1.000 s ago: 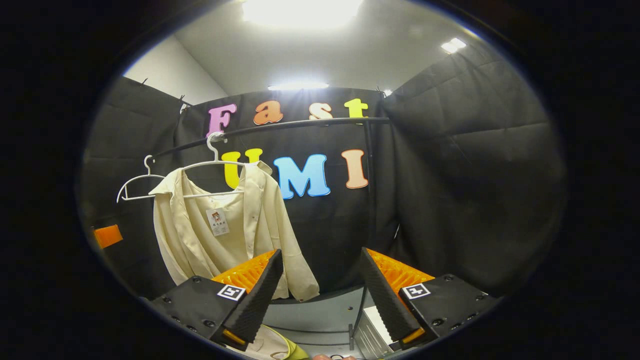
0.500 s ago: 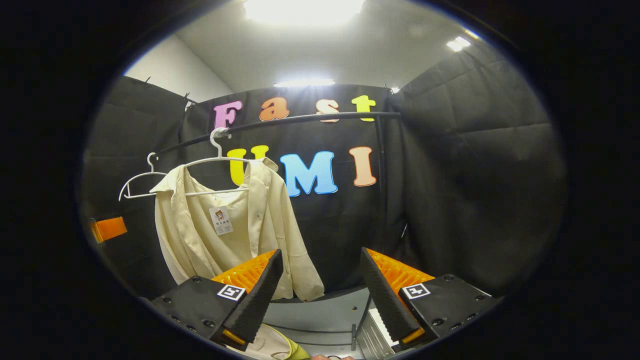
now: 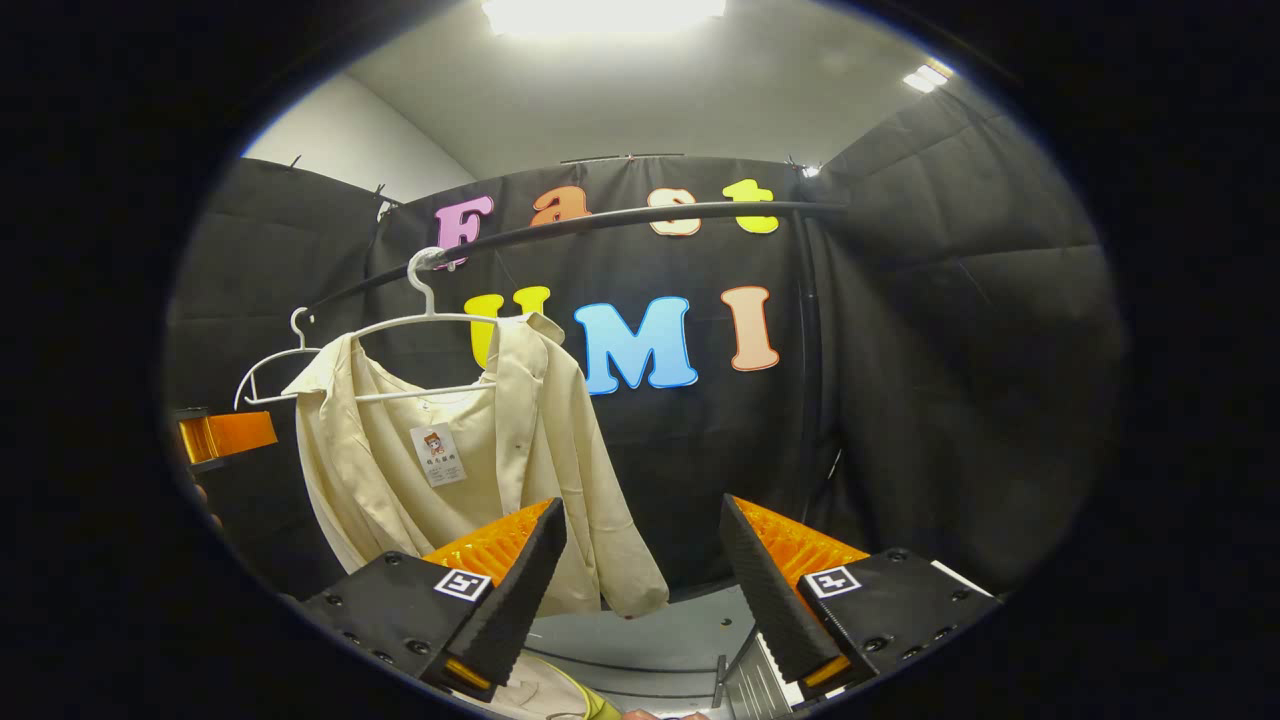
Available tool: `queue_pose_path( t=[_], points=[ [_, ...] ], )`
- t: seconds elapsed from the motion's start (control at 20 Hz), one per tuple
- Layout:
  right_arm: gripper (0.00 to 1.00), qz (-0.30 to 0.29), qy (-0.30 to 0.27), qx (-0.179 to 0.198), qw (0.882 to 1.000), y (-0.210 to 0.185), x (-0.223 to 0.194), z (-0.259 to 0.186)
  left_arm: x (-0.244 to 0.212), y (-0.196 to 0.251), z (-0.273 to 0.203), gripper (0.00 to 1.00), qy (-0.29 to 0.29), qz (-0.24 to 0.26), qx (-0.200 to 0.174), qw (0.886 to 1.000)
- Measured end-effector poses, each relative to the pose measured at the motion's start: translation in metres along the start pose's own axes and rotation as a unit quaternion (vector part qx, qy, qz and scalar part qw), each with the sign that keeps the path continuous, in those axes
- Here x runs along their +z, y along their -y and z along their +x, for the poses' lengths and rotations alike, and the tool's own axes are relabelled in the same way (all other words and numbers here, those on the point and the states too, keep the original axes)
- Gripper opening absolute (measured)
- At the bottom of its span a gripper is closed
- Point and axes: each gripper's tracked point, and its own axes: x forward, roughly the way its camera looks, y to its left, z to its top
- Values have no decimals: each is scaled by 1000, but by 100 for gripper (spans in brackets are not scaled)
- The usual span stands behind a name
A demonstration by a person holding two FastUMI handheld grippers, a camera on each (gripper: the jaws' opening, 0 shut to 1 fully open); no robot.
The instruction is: Grasp the clothes on the hanger with both hands and then place them into the laundry hamper below.
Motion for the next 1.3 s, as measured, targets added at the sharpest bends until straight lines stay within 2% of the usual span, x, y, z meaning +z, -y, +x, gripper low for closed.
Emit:
queue_pose_path(
  t=[0.3, 0.55, 0.6, 0.65, 0.85, 1.1, 1.25, 1.3],
  points=[
    [98, 0, -3, 13, 1000, 11, -3, 38, -7, 17, 56, 95, -4, 12, 22, 1000],
    [98, -7, -6, 43, 999, 10, -7, 70, -15, 17, 95, 96, -3, 7, 53, 999],
    [93, -7, -4, 51, 999, 8, -6, 76, -16, 15, 103, 96, -4, 7, 61, 998],
    [98, -8, -3, 58, 998, 7, -6, 82, -18, 13, 110, 96, -5, 6, 68, 998],
    [98, -11, -1, 83, 996, 2, -5, 104, -27, 2, 132, 95, -12, 1, 109, 994],
    [98, -9, -17, 115, 993, -6, -15, 126, -34, -9, 156, 94, -13, 27, 169, 985],
    [98, -14, -23, 133, 991, -8, -22, 135, -35, -16, 160, 89, -16, 40, 200, 979],
    [98, -14, -26, 139, 990, -9, -24, 138, -35, -20, 161, 77, -17, 41, 209, 977]
  ],
)
